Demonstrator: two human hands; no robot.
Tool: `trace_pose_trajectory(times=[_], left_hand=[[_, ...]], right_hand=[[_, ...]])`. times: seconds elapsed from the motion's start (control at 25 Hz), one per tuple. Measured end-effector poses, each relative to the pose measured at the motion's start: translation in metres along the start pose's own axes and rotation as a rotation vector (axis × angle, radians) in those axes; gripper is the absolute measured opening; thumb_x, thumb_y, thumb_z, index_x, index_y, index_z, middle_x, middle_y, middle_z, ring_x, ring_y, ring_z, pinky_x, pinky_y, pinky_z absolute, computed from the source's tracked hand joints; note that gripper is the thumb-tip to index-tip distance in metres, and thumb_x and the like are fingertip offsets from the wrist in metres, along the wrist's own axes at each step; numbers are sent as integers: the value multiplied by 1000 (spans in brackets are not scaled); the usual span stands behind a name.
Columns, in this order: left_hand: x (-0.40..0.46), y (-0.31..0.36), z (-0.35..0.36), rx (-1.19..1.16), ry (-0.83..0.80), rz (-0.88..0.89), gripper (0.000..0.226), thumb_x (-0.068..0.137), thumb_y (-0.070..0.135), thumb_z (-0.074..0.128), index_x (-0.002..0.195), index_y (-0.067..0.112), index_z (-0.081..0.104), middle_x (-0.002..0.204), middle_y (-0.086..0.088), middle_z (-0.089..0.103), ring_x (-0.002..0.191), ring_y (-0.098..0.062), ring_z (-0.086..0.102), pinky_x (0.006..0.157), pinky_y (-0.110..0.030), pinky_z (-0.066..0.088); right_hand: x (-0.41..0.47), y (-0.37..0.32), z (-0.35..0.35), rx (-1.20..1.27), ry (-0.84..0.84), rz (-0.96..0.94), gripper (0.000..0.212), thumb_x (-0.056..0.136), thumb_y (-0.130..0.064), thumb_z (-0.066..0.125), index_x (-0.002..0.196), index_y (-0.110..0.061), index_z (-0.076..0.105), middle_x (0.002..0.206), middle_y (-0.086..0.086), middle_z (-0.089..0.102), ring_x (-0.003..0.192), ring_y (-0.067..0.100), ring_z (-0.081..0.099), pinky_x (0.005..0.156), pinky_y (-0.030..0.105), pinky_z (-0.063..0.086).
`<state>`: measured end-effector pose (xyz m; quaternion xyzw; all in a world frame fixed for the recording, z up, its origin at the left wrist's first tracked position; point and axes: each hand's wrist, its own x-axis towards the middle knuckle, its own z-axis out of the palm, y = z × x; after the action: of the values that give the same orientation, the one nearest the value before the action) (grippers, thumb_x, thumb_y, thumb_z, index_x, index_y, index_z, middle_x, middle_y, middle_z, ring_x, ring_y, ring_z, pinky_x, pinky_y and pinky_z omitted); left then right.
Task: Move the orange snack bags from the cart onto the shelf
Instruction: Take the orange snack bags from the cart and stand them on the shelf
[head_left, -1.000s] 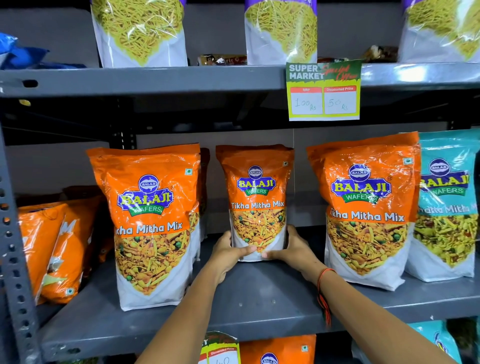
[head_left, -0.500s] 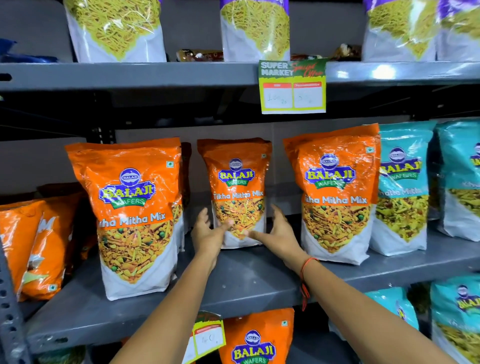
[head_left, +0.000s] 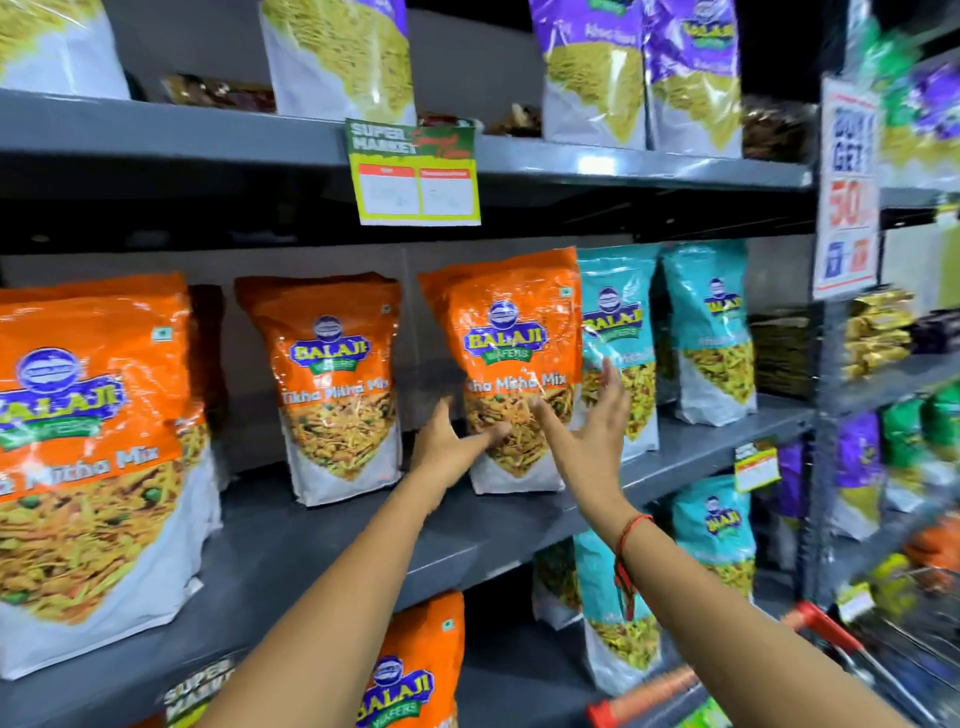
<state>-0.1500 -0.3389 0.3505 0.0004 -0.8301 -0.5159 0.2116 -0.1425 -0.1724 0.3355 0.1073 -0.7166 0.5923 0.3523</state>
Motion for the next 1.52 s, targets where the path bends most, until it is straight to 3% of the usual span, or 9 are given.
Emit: trace_pose_trajectory(times=[0.08,0.16,0.28,0.52,0.6,0.72,0.96,1.24,1.52], left_hand=[[5,-14,7,-79,-194,-77,102,44,68,82,130,22,51,136,0,59,121,-18,57,106,-40,45],[11,-24,7,-124,-318,-102,100,31,69,85,118,28,56,127,1,65,115,-14,60,106,-37,44],[16,-27,6,-162,-326,-110,94,25,62,90,108,29,58,121,-1,68,113,-16,62,103,-35,46],[-6,-17,-7,-176,-188,-64,88,21,67,86,97,30,61,110,7,71,101,-7,63,75,-17,46],[-15,-12,-24,-171,-98,-63,90,22,66,86,98,25,61,109,4,71,100,-9,64,76,-19,48],[-34,-8,-58,-126,20,-46,107,25,67,85,118,22,59,119,4,68,109,-15,62,95,-31,49],[-75,-23,-116,-60,184,-61,99,29,67,85,117,28,59,116,9,66,105,-7,60,80,-20,45],[-98,-46,-127,-34,278,-137,108,28,69,85,123,24,59,116,6,69,107,-12,63,87,-28,50],[-103,-52,-130,-55,304,-157,96,32,67,85,117,29,62,111,9,72,100,-7,65,83,-27,52]], right_hand=[[-1,26,-17,-38,-222,137,83,81,-49,74,147,-16,36,147,6,42,141,27,37,110,46,38],[2,46,-22,-65,-357,142,62,78,-45,79,126,-15,53,120,-1,62,115,26,59,88,37,51],[11,51,-23,-118,-439,82,57,71,-46,84,113,-22,53,94,-17,59,88,10,56,64,18,42],[19,40,-13,-119,-479,11,65,67,-42,87,118,-12,58,117,7,69,107,24,64,90,47,53],[18,27,-5,-79,-495,-9,62,66,-42,88,113,-16,58,114,2,69,105,20,64,88,42,54],[8,5,16,0,-555,-34,68,65,-46,87,120,-21,56,115,-7,66,106,12,61,86,31,51],[-25,-13,65,137,-722,-18,78,56,-56,87,121,-26,57,120,-9,68,111,11,64,96,37,54],[-43,-10,84,171,-842,-26,91,40,-76,81,116,-36,54,109,-19,68,105,0,64,87,22,55],[-44,-11,90,170,-870,-14,79,46,-67,85,112,-40,51,106,-23,66,100,-6,62,75,11,51]])
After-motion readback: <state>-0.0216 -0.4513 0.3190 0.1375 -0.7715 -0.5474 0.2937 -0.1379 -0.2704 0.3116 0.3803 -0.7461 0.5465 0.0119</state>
